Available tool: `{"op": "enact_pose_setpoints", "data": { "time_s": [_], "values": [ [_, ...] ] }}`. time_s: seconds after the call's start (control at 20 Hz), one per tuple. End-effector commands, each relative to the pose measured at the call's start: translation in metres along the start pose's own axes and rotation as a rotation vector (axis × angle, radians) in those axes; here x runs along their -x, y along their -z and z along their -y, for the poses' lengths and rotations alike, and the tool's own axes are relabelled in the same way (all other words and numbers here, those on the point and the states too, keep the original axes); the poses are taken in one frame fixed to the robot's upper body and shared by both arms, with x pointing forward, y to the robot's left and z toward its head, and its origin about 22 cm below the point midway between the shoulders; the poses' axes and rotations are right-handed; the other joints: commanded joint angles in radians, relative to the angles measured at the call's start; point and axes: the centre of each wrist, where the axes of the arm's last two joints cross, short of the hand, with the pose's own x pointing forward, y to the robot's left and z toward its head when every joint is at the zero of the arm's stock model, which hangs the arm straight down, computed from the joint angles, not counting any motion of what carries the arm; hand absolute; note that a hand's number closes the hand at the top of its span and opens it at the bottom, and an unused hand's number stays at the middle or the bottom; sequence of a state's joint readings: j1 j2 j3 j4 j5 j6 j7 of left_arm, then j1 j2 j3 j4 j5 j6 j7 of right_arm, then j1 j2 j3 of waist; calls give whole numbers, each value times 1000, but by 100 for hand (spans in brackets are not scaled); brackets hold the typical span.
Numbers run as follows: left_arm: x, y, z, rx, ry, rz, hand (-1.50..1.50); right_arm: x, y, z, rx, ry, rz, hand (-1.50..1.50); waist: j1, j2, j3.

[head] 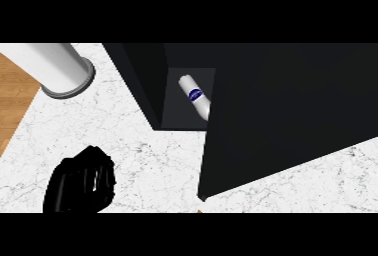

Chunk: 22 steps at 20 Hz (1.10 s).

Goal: Pick up the bottled water, place it into the cabinet and close the cabinet

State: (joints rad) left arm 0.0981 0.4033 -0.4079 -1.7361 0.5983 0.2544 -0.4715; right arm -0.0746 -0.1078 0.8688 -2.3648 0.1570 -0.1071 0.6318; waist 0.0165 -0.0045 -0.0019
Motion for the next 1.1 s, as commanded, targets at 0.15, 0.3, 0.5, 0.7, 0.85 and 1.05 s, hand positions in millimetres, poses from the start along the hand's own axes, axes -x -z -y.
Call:
{"op": "enact_pose_setpoints", "data": {
  "time_s": [0.15,0.3,0.5,0.7,0.85,1.05],
  "values": [
    [-25,-7,-27,-15,6,13,150,-7,35,-35,-81,-113,150,150,8,1,0],
    [-29,-15,-41,-24,8,15,150,-8,54,-32,-12,-134,141,150,22,3,-2],
    [-36,-20,-51,-15,-1,24,150,-14,69,-21,80,-127,127,150,31,3,-3],
    [-33,-34,-72,-11,9,12,150,-11,92,-2,161,-65,83,150,38,11,-2],
    [-49,-33,-70,-4,23,19,150,-7,126,24,201,-10,44,150,35,13,1],
    [-49,-54,-87,-1,14,-7,150,0,163,50,171,45,-4,150,33,12,1]
  ]
}}
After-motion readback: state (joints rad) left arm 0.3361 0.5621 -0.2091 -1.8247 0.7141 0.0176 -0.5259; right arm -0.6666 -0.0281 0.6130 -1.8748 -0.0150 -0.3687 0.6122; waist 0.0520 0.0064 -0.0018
